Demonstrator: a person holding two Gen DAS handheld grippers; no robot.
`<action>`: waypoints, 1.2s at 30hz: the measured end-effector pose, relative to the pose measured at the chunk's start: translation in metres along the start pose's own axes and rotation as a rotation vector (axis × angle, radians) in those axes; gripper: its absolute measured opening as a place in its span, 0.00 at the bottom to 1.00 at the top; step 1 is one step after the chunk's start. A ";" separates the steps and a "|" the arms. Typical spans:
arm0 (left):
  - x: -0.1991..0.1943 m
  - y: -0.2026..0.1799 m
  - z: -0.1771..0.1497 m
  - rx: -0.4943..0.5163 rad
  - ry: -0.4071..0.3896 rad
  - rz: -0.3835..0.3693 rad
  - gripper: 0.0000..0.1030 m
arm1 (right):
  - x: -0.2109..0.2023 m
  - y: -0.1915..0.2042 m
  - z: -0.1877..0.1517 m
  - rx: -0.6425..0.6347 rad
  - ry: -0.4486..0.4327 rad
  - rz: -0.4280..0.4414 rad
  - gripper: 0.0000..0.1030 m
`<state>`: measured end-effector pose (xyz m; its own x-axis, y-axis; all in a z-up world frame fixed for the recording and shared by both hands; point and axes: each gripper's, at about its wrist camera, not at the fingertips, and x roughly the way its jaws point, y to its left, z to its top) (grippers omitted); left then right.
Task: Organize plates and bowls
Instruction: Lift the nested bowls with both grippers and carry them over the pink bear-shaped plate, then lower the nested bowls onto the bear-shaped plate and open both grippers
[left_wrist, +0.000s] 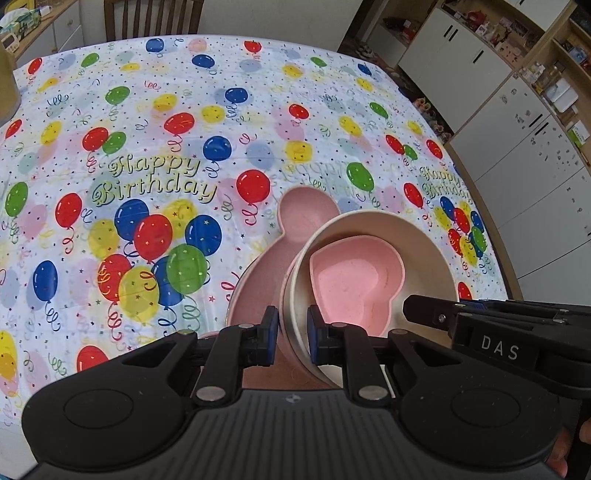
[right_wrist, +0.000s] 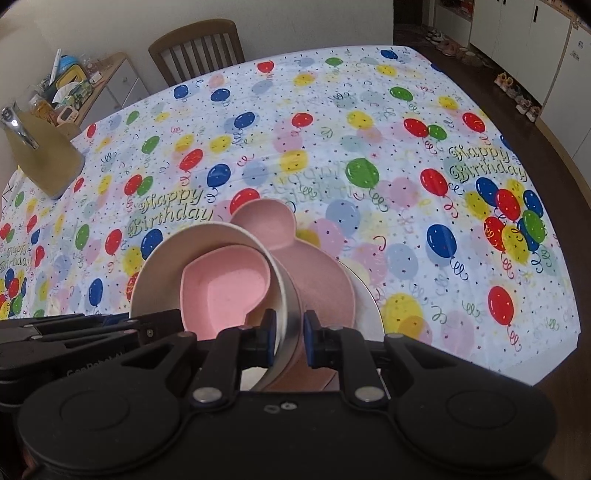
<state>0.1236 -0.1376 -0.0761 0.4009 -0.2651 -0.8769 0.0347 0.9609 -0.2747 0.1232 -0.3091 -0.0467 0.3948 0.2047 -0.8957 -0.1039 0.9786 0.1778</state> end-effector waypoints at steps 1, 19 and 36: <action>0.004 -0.001 0.000 -0.004 0.007 0.006 0.15 | 0.004 -0.003 -0.001 -0.001 0.006 0.002 0.13; 0.031 -0.014 -0.004 -0.027 0.027 0.068 0.15 | 0.033 -0.026 0.000 -0.037 0.076 0.039 0.14; 0.006 -0.013 -0.014 -0.003 -0.041 0.053 0.23 | 0.008 -0.026 -0.004 -0.060 0.002 0.066 0.28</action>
<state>0.1126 -0.1530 -0.0830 0.4395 -0.2101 -0.8733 0.0098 0.9733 -0.2293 0.1251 -0.3325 -0.0606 0.3832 0.2683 -0.8838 -0.1841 0.9599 0.2116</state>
